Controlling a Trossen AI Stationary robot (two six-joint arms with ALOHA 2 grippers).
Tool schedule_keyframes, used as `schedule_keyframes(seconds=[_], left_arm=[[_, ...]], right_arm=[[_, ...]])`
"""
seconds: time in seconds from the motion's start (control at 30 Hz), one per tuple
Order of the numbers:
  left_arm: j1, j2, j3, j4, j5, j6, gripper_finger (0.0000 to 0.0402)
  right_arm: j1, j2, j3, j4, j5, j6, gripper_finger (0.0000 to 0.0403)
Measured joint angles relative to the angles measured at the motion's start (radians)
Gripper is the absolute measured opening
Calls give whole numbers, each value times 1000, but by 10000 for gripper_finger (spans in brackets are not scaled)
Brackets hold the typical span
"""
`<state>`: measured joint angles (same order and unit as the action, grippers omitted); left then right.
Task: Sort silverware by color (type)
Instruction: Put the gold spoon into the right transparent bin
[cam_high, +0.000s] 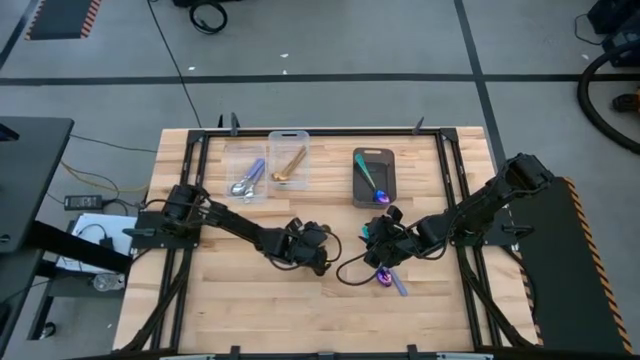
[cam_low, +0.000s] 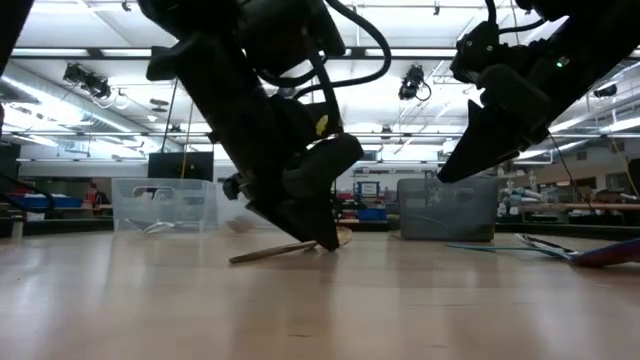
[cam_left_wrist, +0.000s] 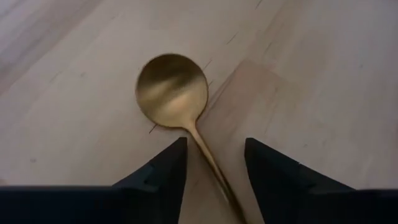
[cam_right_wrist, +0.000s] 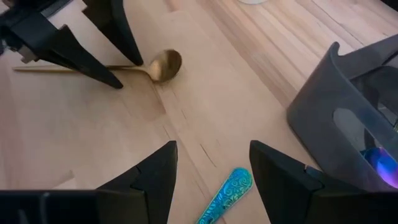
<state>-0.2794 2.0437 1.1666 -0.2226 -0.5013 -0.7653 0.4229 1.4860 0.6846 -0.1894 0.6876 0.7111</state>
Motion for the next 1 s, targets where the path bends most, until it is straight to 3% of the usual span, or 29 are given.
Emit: schedule_keyframes(seconds=[0.27, 0.57, 1.0], left_arm=[[-6, 3, 3, -84, 33, 75, 135], [-6, 0, 3, -127, 90, 163, 19], [-10, -87, -11, -208, 146, 255, 16]], right_arm=[[1, 0, 0, 10, 0, -7, 210], [2, 0, -19, 25, 0, -5, 210], [2, 0, -19, 32, 0, -15, 210]])
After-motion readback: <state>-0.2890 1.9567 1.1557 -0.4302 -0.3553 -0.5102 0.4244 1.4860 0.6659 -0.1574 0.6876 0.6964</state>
